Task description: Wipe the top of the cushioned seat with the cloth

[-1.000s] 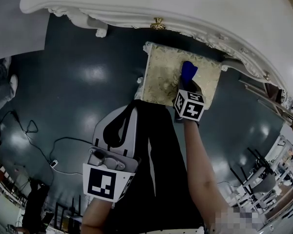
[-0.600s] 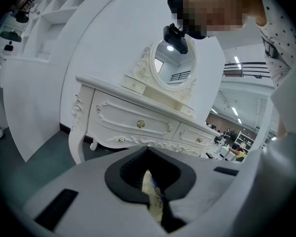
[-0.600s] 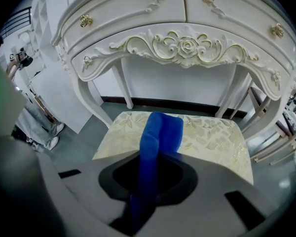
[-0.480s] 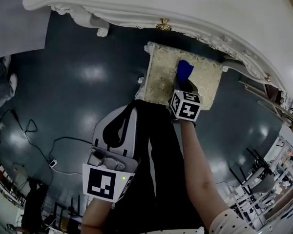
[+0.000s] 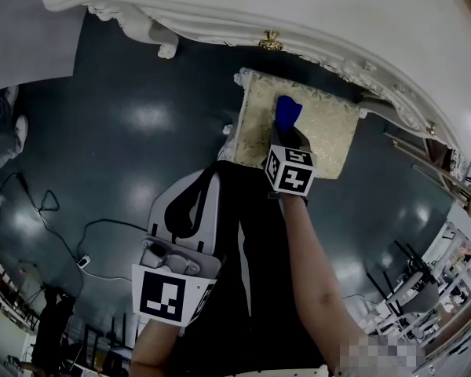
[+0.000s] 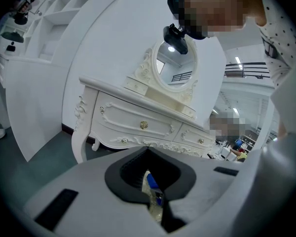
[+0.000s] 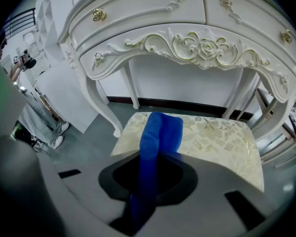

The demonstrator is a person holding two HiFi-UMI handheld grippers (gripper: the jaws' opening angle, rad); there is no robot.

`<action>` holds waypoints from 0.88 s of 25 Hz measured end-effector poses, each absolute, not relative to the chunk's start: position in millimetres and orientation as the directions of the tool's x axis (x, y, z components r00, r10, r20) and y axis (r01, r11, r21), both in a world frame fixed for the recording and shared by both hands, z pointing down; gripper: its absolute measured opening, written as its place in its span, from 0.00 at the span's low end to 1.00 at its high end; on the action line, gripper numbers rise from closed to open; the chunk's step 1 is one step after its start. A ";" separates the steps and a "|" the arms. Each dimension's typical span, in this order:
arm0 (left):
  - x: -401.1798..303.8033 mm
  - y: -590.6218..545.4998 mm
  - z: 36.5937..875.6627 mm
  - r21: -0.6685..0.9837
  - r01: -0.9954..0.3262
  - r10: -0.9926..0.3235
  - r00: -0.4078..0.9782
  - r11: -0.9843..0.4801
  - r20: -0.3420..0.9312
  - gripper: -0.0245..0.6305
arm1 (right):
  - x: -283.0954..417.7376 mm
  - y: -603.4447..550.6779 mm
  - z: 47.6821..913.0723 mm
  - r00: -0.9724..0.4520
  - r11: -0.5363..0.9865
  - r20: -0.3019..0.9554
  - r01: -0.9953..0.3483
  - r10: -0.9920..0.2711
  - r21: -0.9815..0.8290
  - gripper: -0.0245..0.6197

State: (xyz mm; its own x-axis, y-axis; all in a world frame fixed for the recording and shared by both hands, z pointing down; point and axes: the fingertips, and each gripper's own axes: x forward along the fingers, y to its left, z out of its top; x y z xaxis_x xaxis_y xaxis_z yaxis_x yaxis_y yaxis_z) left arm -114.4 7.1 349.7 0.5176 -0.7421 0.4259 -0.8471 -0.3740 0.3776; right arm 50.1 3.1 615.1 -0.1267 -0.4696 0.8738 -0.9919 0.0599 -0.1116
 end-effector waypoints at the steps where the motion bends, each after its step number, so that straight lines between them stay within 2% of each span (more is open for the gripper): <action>1: -115.6 7.4 349.4 0.377 -0.848 -0.743 0.516 -0.372 0.427 0.05 | 46.6 2.8 614.8 -0.132 0.063 0.873 -0.991 -0.470 -0.116 0.14; 22: -146.9 15.7 348.8 0.370 -0.878 -0.784 0.452 -0.304 0.426 0.05 | -16.3 -3.4 613.0 -0.231 0.166 0.859 -0.971 -0.456 -0.173 0.14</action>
